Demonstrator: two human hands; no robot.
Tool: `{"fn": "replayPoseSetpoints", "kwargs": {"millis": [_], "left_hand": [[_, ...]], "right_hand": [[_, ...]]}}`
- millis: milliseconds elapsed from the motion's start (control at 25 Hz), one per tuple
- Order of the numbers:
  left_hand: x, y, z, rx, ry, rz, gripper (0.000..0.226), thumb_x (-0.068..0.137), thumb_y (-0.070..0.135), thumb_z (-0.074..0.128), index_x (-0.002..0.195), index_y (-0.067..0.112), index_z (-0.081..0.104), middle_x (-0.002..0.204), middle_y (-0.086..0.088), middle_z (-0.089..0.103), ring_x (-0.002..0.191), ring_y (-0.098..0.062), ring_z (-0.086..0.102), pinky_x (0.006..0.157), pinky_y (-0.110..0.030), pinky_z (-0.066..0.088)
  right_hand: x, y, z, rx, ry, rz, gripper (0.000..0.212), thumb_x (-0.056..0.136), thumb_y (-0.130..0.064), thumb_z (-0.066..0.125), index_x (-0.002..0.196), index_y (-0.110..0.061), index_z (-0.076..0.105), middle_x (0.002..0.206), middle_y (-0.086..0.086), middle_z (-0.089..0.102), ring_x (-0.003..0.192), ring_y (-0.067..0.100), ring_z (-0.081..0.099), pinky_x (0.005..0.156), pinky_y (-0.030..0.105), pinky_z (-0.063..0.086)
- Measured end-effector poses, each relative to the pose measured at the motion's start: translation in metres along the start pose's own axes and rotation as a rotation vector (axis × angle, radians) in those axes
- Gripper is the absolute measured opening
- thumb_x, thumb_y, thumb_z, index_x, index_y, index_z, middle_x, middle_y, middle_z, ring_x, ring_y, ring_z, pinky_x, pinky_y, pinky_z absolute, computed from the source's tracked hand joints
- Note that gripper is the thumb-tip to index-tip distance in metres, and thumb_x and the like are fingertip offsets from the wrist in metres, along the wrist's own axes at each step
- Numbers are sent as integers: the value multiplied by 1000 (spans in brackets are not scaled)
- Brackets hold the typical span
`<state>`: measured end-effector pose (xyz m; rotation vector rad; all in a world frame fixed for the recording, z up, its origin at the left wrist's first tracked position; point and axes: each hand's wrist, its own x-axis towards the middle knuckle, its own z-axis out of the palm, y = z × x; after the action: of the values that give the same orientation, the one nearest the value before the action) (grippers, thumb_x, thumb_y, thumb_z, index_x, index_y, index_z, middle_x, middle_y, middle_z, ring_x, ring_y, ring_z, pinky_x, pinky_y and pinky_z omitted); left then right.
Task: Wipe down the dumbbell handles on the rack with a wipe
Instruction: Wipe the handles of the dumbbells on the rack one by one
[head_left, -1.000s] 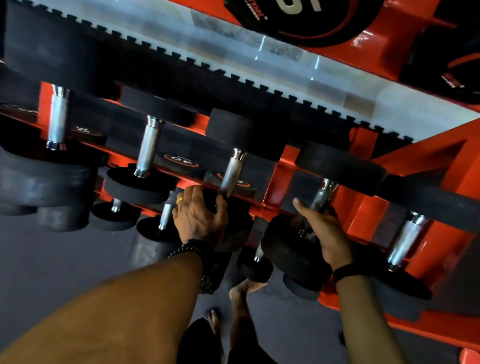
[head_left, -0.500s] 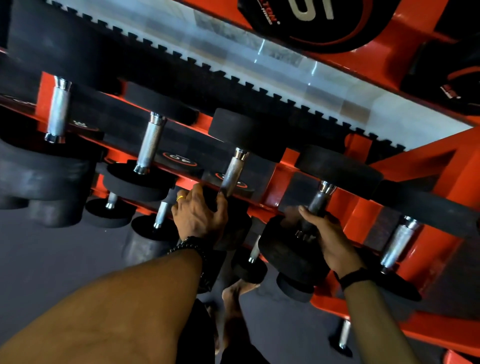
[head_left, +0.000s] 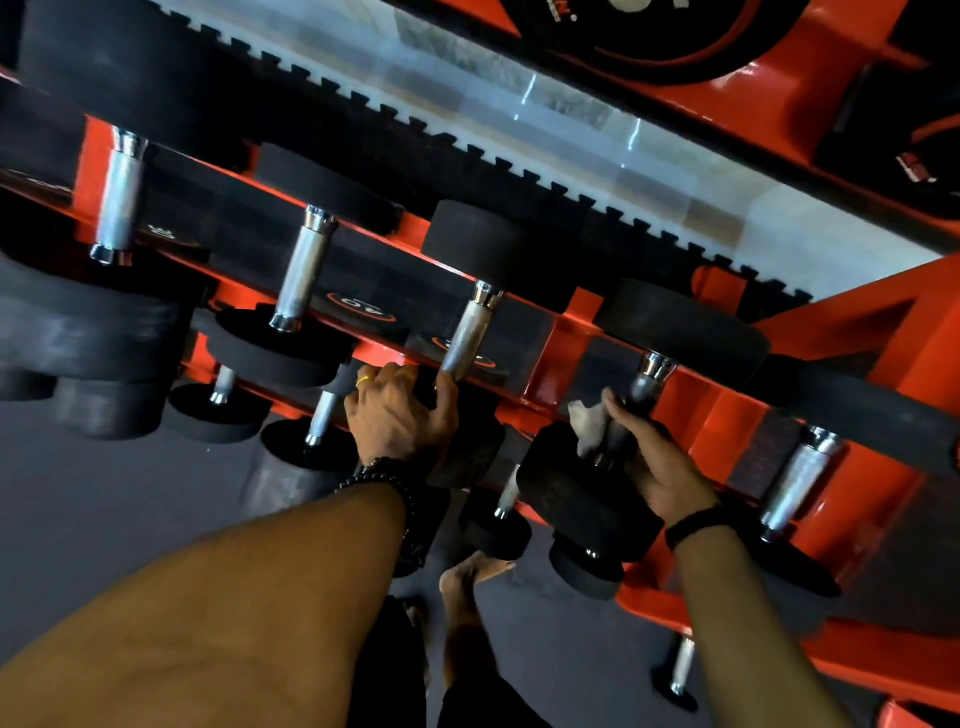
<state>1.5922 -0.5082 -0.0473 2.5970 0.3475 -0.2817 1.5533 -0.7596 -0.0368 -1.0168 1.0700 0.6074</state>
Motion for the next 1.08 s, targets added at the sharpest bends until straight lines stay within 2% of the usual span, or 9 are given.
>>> {"fn": "replayPoseSetpoints", "kwargs": {"millis": [160,240,320,480,560,680,800,960,1080], "left_hand": [[1,1,1,13,3,-5,59,80,58,37,72,6,62,82,-16,66,90,-41,58,75,-47,46],[1,-1,1,21,-4,-11,60,80,59,35,75,6,63,86,-16,67,94,-40,57,79,-48,45],[0,-1,2,11,4,1,59,80,59,34,75,7,62,87,-16,67,95,-41,58,79,-48,45],[0,1,0,-19,24,-3,52,82,55,40,71,9,60,83,-17,67,91,-42,60,77,-47,47],[-1,3,0,-40,45,-6,44,83,48,49,72,8,61,82,-19,66,89,-43,60,75,-48,47],[-2,6,-2,-67,62,-14,38,83,42,55,71,7,62,79,-20,65,85,-44,61,72,-47,48],[-3,7,-3,-78,66,-13,37,83,42,55,70,8,61,79,-20,66,84,-44,61,72,-48,48],[-4,7,-4,-105,66,-8,31,84,41,54,67,16,55,77,-17,65,85,-43,61,72,-47,47],[-3,7,-4,-111,66,-5,29,84,42,54,66,19,51,77,-16,65,84,-42,60,72,-47,47]], "right_hand": [[3,8,3,-168,160,-161,46,75,-41,80,107,-9,72,97,9,75,83,20,72,64,27,55],[10,10,6,-137,191,-123,54,66,-47,87,106,-13,74,100,6,75,91,20,72,79,34,57],[17,9,6,-92,112,-103,51,55,-40,92,98,-17,78,98,5,75,96,23,70,88,37,54],[16,10,4,-317,107,-304,15,63,-15,83,73,-25,78,82,-3,75,82,15,68,81,31,56],[10,13,-4,-444,144,-316,14,71,-4,82,73,-15,74,78,-3,73,75,12,68,71,24,56],[-1,14,-21,-690,220,-292,20,73,-4,82,81,-16,66,76,-8,68,70,7,63,64,16,48],[-10,6,-35,-741,246,-230,23,76,9,74,78,-10,61,69,-3,60,61,8,53,48,9,42],[-11,1,-33,-781,245,-230,24,71,12,72,71,-9,62,63,2,60,56,14,53,49,20,41],[-12,6,-23,-739,360,-287,20,70,9,73,65,-7,63,59,-1,60,45,-1,52,45,12,39]]}}
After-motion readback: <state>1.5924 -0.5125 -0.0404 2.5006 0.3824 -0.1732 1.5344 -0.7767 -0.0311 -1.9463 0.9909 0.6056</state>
